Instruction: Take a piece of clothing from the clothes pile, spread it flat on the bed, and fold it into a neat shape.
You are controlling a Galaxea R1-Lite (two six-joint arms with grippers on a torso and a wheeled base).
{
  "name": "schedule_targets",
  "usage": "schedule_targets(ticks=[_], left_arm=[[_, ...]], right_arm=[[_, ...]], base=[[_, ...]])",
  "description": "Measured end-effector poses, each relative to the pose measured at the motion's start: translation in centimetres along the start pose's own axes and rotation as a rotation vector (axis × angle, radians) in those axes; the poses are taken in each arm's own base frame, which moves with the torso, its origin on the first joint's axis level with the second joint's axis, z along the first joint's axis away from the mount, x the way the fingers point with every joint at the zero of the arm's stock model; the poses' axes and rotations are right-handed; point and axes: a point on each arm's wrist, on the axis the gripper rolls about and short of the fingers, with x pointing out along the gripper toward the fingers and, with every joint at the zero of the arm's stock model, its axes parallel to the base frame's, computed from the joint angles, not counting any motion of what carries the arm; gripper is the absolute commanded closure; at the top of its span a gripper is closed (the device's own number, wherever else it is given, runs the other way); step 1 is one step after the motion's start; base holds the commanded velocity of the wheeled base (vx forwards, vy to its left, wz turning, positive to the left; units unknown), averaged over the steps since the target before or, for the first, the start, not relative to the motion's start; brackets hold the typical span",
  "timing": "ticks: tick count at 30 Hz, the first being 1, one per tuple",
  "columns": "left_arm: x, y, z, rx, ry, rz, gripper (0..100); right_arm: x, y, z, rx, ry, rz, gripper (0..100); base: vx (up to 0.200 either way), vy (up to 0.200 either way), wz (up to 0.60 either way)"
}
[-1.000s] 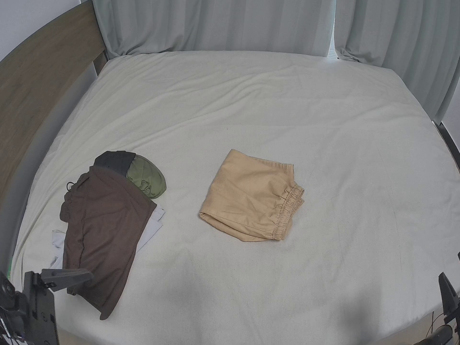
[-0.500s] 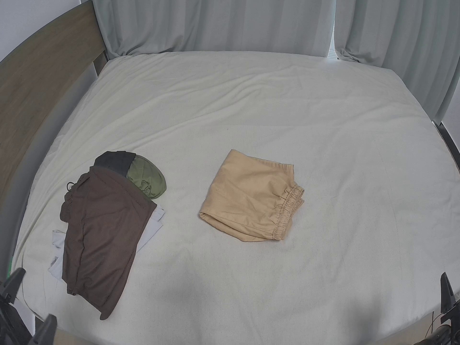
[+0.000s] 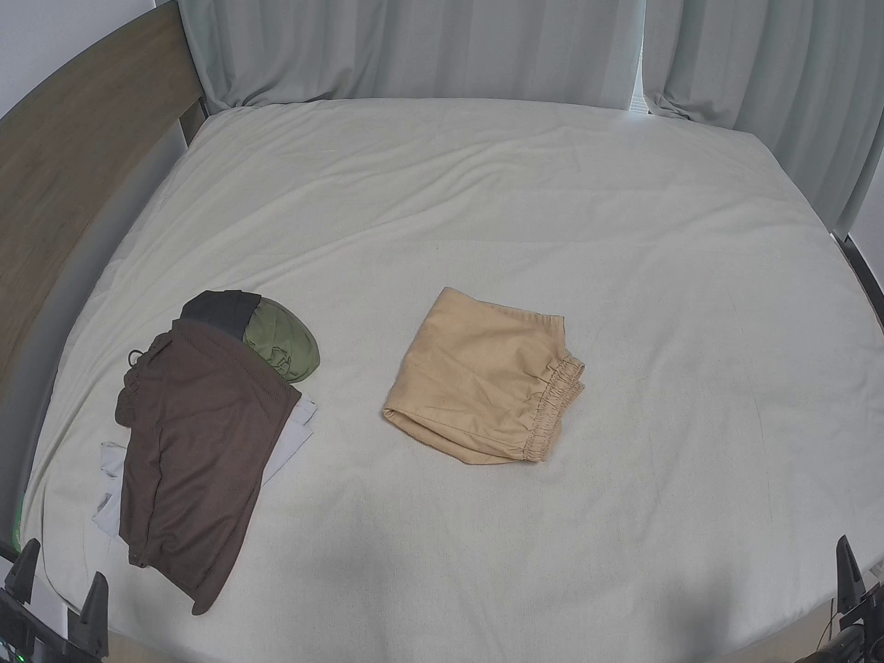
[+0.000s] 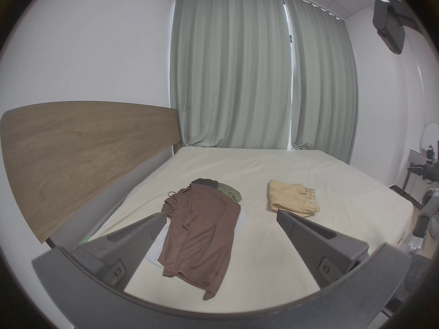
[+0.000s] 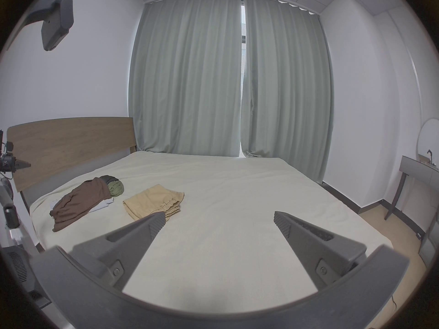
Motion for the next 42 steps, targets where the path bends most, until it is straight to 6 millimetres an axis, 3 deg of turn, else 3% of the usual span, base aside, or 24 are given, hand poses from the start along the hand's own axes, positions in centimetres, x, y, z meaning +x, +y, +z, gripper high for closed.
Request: schedule_targets(ticks=[16,25,35,42], left_arm=[[0.01,0.07,0.08,0.018,-0.008,0.060,0],[0.15,-0.35,0.08,0.151,0.006,0.026,0],[-0.31,-0.12,0.00,0.137,-0.046,-0.109,0],[-0.44,0.11,-0.45,0.066,-0.018,-0.041,0]], right_arm=[[0.00,0.02,-0.05,0.018,0.004,0.018,0],[0.00,0.07,-0.17,0.026,0.016,0.034,0],[-0.01,0.07,-0.64,0.047,0.063,0.023,0],[-0.01,0.07,-0.66,0.046,0.066,0.020,0]], base=[[0.000,0.000,0.00],[0.000,0.000,0.00],[0.000,0.000,0.00],[0.000,0.000,0.00]])
